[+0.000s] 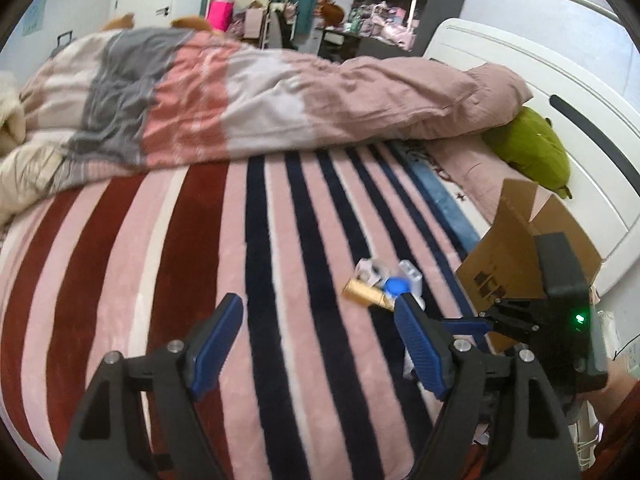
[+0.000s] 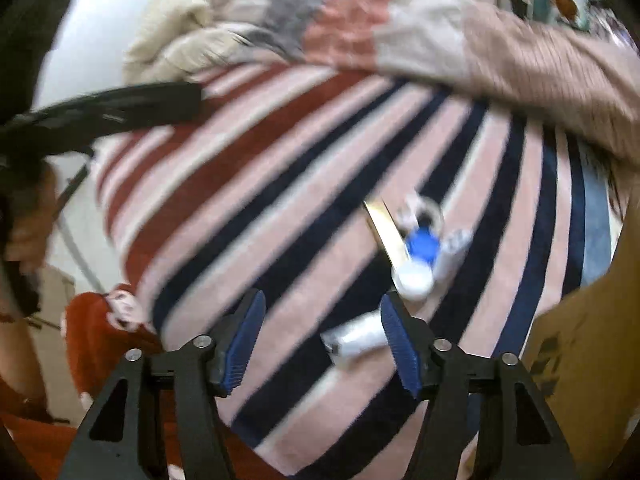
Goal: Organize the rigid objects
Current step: 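Grasp the small white spray bottle with the right gripper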
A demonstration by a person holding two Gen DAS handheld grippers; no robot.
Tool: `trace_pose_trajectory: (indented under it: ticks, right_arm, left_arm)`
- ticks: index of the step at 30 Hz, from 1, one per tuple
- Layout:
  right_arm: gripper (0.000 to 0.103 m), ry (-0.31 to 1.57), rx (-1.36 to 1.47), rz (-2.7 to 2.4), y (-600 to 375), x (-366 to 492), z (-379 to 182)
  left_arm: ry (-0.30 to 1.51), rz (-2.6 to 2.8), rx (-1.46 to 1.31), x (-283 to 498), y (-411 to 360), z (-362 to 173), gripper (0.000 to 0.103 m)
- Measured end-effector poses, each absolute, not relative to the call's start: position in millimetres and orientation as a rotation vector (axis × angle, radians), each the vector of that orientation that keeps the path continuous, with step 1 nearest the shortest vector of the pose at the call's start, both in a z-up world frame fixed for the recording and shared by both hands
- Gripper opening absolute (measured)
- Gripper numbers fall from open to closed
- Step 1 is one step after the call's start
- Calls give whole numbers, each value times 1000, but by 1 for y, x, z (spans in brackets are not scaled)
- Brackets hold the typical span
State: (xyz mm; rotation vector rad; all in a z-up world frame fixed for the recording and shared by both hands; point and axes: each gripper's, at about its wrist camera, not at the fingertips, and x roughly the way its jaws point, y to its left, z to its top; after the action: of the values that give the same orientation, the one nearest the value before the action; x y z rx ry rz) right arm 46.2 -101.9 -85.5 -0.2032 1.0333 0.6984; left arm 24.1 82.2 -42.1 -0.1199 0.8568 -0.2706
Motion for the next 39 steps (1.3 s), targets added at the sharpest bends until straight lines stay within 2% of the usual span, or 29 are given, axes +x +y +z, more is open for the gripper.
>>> trace_pose_trajectory:
  ticks: [6,14,15,16,18,23,30,37,39]
  right_arm:
    - [58,1114,-75,620,-120,50,-129]
    - [57,1010,-2,590,-126,46,-147]
    - [56,990,-20,588,-124,46,-147]
    - [46,980,-35,583,-122,45,-148]
    - [46,971,-81,579,-116,44,-148]
    - [46,892,-161,708,-103,30,-118]
    - [46,715,-195,891,-99,17,-38]
    - [46,562,-233,843,-143,10,7]
    - [46,548,-235,802,-162,12,12]
  left_arm:
    - [890,-255,-126,16,80,-60,75]
    - [903,-251,-119,11,79,-62,75]
    - [903,-250,-116,10,79,-62,75]
    - [904,-248,-117,10,79,-61,75]
    - [907,-251,-119,10,78,-61,75]
    - [924,-335,-144,11,70,-53,75]
    - [899,-529,-194,18,31,-19,74]
    - [900,-733,-170,40,-43,13,30]
    - [902,-766,-131,47,-70,18,27]
